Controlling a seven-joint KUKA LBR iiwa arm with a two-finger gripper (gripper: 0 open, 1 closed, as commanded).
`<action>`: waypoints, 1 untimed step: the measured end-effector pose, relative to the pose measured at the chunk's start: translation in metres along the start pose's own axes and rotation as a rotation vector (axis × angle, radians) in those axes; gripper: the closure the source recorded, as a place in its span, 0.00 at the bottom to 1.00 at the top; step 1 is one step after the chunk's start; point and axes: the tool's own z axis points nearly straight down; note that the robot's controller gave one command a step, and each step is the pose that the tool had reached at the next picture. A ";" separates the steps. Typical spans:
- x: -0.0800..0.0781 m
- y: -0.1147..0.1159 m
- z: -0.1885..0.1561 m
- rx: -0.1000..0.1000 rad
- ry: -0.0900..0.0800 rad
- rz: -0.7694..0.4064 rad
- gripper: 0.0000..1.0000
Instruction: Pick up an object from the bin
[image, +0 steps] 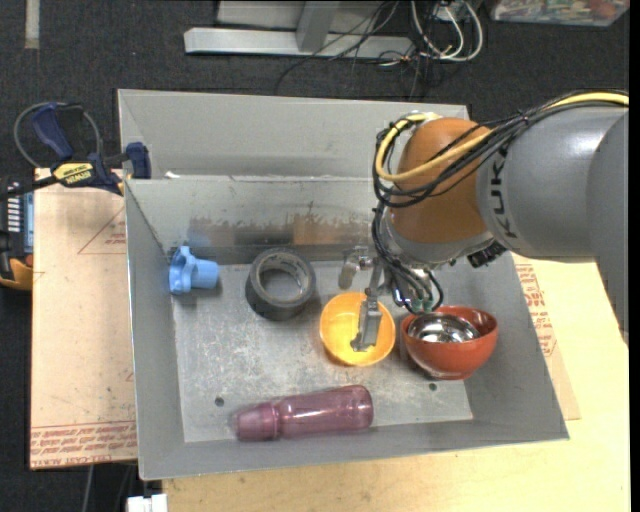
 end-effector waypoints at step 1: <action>0.000 0.000 0.000 0.000 0.000 0.000 0.00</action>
Offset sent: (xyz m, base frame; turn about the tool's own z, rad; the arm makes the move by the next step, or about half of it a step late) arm 0.0000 0.0000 0.0000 0.0000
